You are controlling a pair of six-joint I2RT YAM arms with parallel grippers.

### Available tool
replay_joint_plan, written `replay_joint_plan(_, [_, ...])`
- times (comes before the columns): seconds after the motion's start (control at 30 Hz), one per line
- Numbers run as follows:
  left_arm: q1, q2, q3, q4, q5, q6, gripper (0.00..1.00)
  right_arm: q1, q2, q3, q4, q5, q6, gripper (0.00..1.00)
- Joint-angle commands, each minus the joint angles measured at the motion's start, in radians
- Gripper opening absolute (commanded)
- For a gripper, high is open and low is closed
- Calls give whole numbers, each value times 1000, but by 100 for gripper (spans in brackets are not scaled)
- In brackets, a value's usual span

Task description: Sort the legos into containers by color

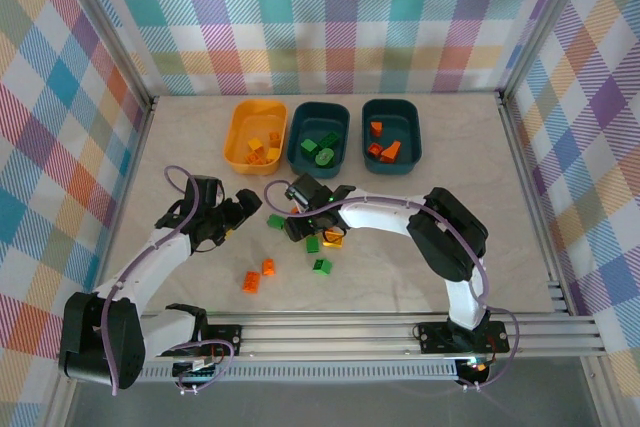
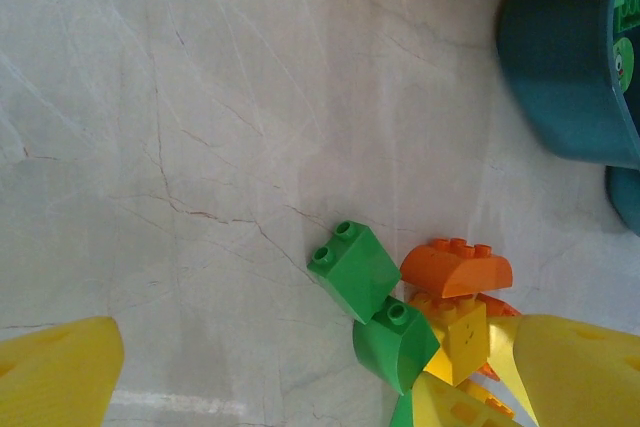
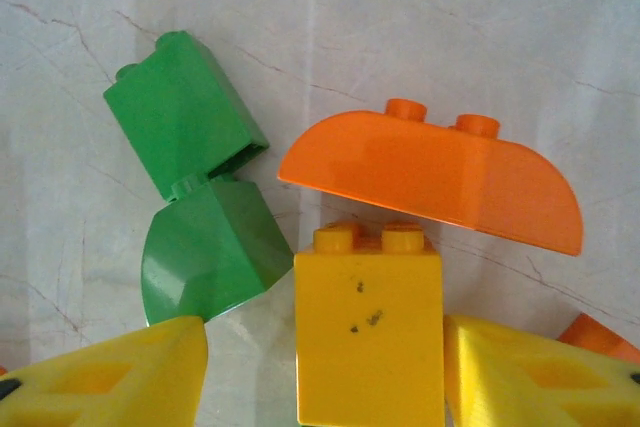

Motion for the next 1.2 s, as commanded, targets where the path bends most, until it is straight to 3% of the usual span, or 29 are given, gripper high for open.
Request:
replay_joint_plan(0.0, [-2,-12,19,-37,-3,20,100,-1,22,19,-39,-11,-58,59])
replay_joint_plan(0.27, [-2,-20,28,-59,-13,31,100,-1,44,35,-63,59,-89,44])
replay_joint_plan(0.4, [-2,-16,45,-70,-12,36,100,-1,54,43,-57,76,-92,45])
replay_joint_plan(0.5, [-2,-18,53,-80,-14,39,100,-1,48,44,-51,82,-89,39])
replay_joint_plan(0.63, [-2,-31,53,-88,-19,39,100,-1,-16,10,-8,75,-66,30])
replay_joint_plan(0.83, [-3,-52,50,-103,-45,20,100,0,-152,15,-17,27,-48,26])
replay_joint_plan(0.97, [2,-83,41,-136,-101,-24,100,-2,-156,78,-18,26,-65,25])
replay_joint_plan(1.17, [20,-142,-27,-167,-211,-133,100,-68,46,343,-11,-4,-76,25])
